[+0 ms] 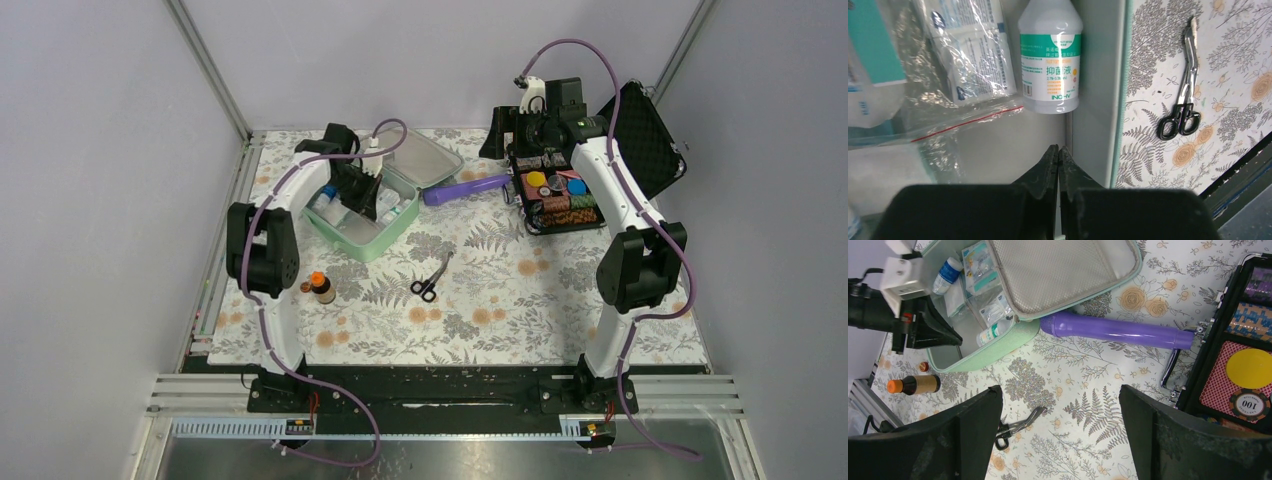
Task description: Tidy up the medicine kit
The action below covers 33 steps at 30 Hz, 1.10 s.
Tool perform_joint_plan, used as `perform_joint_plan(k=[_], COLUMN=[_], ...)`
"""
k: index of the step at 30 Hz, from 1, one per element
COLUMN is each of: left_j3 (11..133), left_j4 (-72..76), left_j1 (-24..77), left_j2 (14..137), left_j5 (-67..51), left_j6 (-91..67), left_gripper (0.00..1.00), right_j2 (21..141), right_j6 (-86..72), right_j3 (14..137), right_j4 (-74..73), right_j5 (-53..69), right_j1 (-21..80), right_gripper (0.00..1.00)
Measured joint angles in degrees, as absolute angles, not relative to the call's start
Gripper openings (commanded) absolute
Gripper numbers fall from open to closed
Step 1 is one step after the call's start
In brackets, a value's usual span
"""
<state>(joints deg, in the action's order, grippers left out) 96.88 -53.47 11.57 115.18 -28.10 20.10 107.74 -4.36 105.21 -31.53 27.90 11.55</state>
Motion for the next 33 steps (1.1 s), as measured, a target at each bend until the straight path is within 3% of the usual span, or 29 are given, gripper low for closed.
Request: perform_joint_plan(k=[16,21,23,26,27,33], left_j3=[102.26,102.28,102.28,102.13,101.73,97.23], left_j4=[-54.0,-53.98,-54.15,-54.24,-54.13,-52.42], left_j1=[12.27,12.32,12.27,11.94,11.81,9.69], left_j2=[124.9,124.9,124.9,124.6,124.05,111.81], left_j5=[-28.71,-28.73,-28.73,-28.62,-28.45,-28.95], left_j6=[18.17,17.63,17.54,17.63,17.63,18.59], left_gripper=[0.0,0.04,0.15,0.44,0.49,0.59], right_j2=[107.74,107.74,107.74,107.74,107.74,107.74], right_j6=[-3.99,-3.68,-3.66,-3.66,-3.66,-3.66], right_j3=[105.12,104.38,104.16,104.16,104.16,104.16], right_j4=[-31.53,-31.53,-31.59,-31.83,-31.86,-32.4], right_j5=[27.46,27.4,27.31,27.07,27.07,27.05], right_j1=[11.55,11.55,11.55,11.55,11.55,11.55], right_gripper=[0.93,0.93,0.93,0.93,0.93,0.93])
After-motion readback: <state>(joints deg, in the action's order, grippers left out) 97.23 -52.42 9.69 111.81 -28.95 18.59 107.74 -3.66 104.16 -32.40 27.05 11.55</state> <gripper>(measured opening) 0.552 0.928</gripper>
